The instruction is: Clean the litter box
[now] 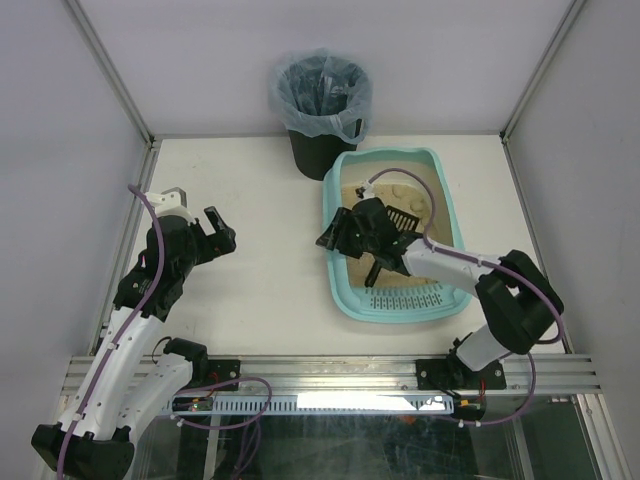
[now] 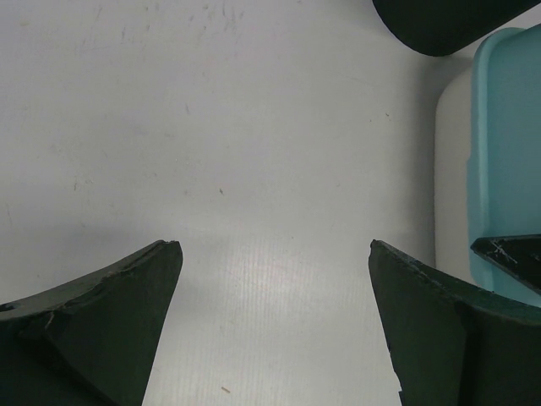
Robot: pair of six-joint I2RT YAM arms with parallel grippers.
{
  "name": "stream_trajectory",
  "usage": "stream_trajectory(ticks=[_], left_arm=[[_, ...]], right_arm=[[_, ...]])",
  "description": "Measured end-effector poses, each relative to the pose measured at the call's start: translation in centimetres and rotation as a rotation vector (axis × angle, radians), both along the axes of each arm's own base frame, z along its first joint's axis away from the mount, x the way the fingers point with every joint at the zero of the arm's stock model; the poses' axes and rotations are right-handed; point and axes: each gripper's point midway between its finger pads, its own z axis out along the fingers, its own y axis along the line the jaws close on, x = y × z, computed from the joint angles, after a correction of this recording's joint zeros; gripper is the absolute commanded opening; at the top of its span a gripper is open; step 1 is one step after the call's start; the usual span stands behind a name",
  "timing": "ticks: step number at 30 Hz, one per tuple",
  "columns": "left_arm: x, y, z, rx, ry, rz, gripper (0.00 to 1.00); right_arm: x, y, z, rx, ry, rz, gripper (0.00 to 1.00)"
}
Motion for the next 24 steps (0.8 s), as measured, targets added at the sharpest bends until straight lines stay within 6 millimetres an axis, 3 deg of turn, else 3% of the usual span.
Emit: stream_trajectory(ticks=[8, 14, 20, 22, 24], left_arm=[[0.1, 0.0, 1.3, -0.007, -0.029, 0.002, 0.99], [-0.3, 0.4, 4.7, -0.014, -0.092, 0.013, 0.99], [-1.5, 2.0, 8.1, 0.01, -0.176, 0.067, 0.99], [-2.0, 2.6, 9.0, 0.02, -0.2, 0.085, 0.99], [-2.3, 2.9, 9.4, 0.026, -0.211, 0.096, 0.99]], right_arm=[[0.4, 6.2, -0.7, 0.016, -0.003, -0.01, 0.53], [0.1, 13.6, -1.3, 0.028, -0.008, 0.045, 0.53], [-1.7, 20.4, -1.2, 0.046, -0.017, 0.132, 0.49], [-2.6, 22.1, -1.1, 0.058, -0.018, 0.164, 0.52], [-3.3, 23.2, -1.0, 0.066, -0.02, 0.19, 0.61]])
